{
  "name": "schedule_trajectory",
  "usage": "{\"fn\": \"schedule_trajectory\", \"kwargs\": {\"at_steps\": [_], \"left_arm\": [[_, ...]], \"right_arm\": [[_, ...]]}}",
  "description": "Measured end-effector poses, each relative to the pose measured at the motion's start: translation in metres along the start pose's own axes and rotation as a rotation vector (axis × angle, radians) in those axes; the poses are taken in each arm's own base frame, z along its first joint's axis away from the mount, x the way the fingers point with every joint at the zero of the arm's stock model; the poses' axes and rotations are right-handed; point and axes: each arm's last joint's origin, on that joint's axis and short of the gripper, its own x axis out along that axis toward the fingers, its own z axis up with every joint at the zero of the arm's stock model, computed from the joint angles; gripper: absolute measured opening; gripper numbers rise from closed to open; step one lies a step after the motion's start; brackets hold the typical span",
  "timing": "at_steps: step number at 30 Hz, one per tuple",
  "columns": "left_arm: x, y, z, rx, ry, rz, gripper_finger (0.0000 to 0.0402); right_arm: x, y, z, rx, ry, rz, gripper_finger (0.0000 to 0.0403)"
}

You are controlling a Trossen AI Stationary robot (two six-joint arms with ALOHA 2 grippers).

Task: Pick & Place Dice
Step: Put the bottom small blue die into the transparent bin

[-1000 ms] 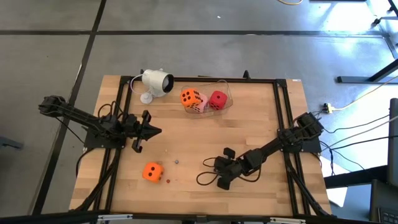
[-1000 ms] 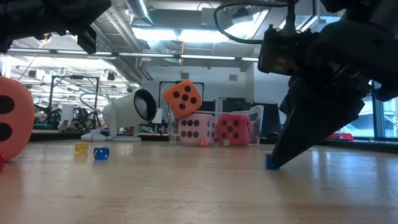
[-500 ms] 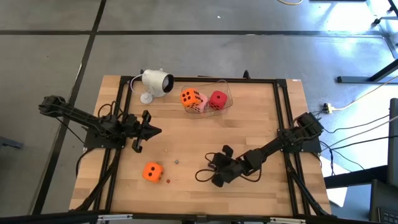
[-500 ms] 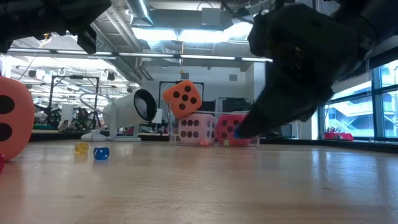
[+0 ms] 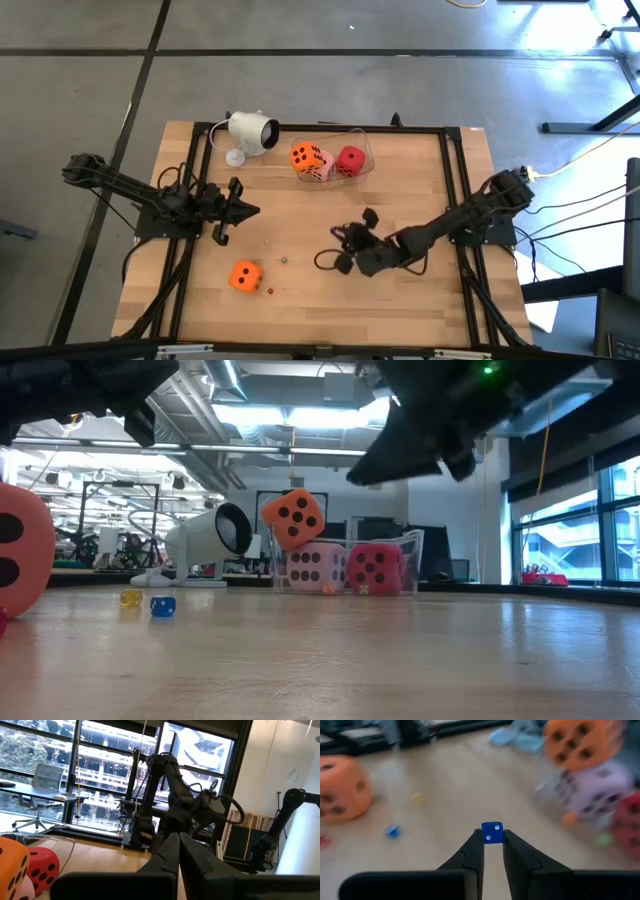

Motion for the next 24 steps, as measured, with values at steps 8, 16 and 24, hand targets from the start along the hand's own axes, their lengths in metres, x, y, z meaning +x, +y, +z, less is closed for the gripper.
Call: {"fn": "schedule_trajectory", "kwargs": {"at_steps": [8,16,24], "left_arm": [[0.000,0.000,0.000,0.000,0.000,0.000,0.0006],[0.000,0.000,0.000,0.000,0.000,0.000,0.0008],[0.000,0.000,0.000,0.000,0.000,0.000,0.0008]], "right_arm": [[0.020,-0.033,0.027,-0.031,-0.057,-0.171,0.0053],[0.054,-0.075,0.043,-0.042,-0.013,-0.280,0.0053],[0.080,-0.115,0.052,-0.083,0.091,-0.247,0.0053]]}}
